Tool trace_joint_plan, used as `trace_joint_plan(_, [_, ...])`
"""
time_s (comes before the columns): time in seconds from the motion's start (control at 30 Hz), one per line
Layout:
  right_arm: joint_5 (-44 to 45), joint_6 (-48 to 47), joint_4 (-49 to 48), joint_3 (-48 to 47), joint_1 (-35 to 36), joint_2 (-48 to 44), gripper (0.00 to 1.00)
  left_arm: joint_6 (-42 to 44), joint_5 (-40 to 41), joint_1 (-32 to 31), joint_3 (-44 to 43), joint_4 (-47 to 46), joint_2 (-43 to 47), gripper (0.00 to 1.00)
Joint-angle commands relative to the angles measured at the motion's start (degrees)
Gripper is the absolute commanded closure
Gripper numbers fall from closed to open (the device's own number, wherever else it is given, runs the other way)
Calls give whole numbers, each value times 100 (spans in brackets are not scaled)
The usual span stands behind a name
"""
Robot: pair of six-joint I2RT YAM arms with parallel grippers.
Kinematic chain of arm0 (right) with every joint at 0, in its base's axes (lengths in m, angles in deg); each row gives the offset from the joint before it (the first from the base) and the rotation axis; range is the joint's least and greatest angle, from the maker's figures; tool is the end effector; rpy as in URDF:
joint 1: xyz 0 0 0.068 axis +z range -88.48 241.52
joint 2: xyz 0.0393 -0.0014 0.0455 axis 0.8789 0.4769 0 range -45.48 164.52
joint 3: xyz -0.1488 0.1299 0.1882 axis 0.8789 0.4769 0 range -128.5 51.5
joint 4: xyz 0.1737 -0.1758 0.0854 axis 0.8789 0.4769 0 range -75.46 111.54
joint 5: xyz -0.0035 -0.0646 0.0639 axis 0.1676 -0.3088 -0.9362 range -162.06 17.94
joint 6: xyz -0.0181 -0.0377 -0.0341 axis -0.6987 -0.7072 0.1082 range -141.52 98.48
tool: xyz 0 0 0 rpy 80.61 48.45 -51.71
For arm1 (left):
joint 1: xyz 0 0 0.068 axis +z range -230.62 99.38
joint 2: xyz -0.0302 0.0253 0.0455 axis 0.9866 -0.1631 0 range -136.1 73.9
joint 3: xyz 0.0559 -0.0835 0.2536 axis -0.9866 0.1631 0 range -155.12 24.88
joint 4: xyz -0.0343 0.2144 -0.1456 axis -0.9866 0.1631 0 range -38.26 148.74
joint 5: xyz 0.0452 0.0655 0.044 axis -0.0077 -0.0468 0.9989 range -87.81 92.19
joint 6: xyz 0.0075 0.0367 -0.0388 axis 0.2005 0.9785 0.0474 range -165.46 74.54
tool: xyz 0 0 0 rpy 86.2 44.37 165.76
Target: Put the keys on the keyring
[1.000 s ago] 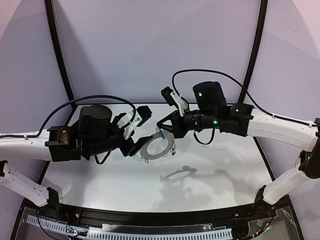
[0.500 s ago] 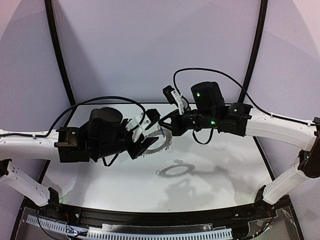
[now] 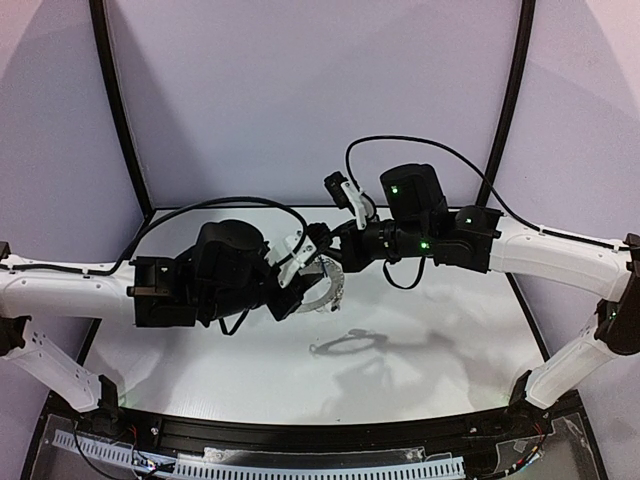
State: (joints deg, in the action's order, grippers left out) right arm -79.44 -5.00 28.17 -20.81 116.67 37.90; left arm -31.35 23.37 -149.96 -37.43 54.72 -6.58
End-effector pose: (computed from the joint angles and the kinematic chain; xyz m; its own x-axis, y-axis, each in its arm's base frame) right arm 0.1910 0.2823 0.3419 -0.4792 -0.1947 -0.8559 -0.7764 0.5489 0.3098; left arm 0.1276 -0.3022 0.3158 0.0604 0.4845 -0.8727 0.7620 0.5424 0.3538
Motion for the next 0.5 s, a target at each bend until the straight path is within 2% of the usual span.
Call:
trace_joint_plan(0.0, [-188, 115, -420, -57, 89, -152, 100, 24, 238, -44, -184, -74, -79, 70])
trace_joint_plan(0.27, [-226, 47, -357, -46, 86, -206, 100, 100, 522, -83, -171, -46, -101, 73])
trace_joint_plan(0.47, [-202, 11, -279, -37, 90, -220, 100, 70, 522, -88, 45, 26, 192, 71])
